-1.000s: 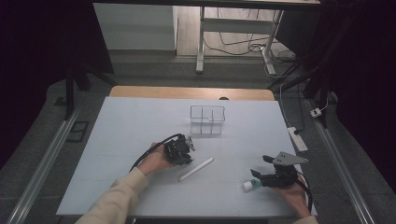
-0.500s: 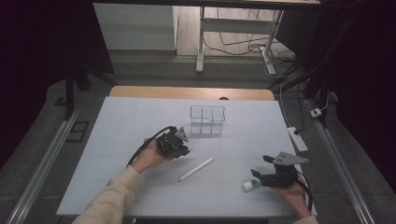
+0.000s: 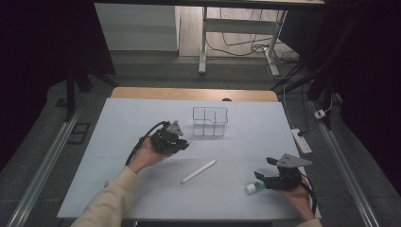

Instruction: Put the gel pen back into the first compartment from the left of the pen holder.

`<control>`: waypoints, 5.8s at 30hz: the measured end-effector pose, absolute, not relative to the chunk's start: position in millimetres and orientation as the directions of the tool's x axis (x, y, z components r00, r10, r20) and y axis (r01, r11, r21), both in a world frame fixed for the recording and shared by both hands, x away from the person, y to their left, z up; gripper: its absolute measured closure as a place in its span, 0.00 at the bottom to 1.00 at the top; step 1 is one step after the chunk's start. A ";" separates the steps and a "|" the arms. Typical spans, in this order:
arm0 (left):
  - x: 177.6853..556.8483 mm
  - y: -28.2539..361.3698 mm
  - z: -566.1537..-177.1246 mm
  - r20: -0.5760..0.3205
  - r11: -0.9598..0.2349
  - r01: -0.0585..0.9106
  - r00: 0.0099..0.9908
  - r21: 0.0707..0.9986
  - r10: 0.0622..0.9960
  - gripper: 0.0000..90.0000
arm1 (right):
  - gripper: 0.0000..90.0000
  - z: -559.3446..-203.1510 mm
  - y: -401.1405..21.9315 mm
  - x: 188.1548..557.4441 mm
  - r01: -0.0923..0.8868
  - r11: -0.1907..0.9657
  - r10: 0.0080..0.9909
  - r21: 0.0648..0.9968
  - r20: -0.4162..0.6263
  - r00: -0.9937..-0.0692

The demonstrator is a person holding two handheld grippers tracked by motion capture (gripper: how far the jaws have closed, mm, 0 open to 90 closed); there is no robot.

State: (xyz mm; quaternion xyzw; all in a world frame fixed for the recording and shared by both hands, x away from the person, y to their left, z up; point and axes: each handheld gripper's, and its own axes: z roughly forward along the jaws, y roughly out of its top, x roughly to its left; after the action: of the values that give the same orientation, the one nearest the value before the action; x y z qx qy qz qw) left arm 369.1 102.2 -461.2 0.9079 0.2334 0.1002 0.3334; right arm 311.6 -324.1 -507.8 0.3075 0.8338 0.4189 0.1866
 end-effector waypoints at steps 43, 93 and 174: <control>364.1 136.0 -432.0 -0.056 -0.443 0.343 0.837 0.828 0.544 0.89 | 0.24 -508.9 -323.8 312.2 0.362 0.470 0.675 0.805 -0.063 -0.735; 383.5 117.6 -394.3 -0.018 -0.310 0.262 0.790 0.914 0.613 0.89 | 0.24 -505.5 -326.3 309.9 0.356 0.454 0.681 0.817 -0.060 -0.730; 481.1 54.9 -376.9 -0.112 -0.224 0.331 0.751 0.917 0.651 0.89 | 0.25 -505.7 -327.4 310.0 0.363 0.438 0.683 0.823 -0.042 -0.729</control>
State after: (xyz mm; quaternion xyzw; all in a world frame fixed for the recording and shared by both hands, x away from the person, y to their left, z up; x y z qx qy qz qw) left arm 481.1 54.9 -376.9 0.7679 0.3198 0.1498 0.5345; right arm 310.0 -327.4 -505.7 0.3163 0.8267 0.4255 0.1885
